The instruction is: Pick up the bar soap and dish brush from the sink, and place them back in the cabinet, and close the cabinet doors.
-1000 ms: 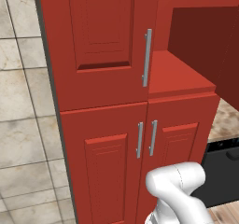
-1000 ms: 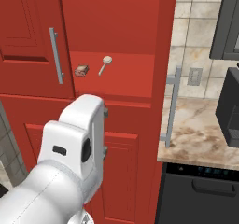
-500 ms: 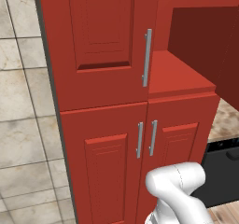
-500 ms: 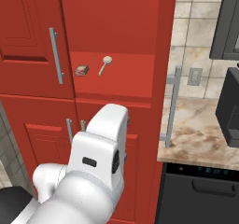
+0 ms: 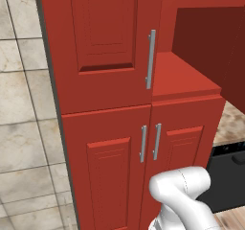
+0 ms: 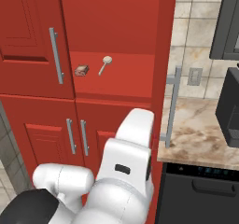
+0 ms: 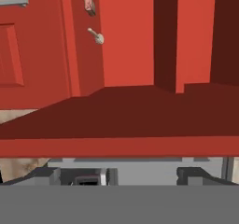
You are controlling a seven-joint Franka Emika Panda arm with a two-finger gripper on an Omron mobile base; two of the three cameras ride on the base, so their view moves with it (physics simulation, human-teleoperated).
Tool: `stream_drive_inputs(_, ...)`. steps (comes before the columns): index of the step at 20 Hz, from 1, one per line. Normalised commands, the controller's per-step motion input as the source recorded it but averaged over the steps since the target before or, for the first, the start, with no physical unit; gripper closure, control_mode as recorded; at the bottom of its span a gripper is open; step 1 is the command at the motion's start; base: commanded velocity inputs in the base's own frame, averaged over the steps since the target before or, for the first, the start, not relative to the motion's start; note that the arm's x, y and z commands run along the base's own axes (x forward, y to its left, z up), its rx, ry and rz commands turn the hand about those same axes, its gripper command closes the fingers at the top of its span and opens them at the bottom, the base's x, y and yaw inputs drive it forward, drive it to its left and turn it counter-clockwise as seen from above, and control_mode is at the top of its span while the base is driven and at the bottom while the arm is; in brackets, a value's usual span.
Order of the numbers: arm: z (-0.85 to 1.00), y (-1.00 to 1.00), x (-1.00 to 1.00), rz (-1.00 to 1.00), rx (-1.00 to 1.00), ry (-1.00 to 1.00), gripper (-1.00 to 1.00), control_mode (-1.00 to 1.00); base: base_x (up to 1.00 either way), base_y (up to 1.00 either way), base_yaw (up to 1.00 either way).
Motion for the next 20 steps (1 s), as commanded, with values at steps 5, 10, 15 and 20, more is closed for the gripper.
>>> stream_drive_inputs(5, -0.18, -0.27, 0.05, 0.06, 0.0, 0.0, -1.0, -1.0, 0.0, 0.0, 0.0)
stream_drive_inputs(10, -0.23, -0.22, 0.2, 0.09, 0.0, 0.0, -1.0, -1.0, 0.0, 0.0, 0.0)
stream_drive_inputs(15, -0.2, -0.05, 0.26, 0.16, 0.0, 0.0, -1.0, -1.0, 0.0, 0.0, 0.0)
stream_drive_inputs(20, -0.17, -0.06, 0.26, 0.16, 0.0, 0.0, -1.0, -1.0, 0.0, 0.0, 0.0)
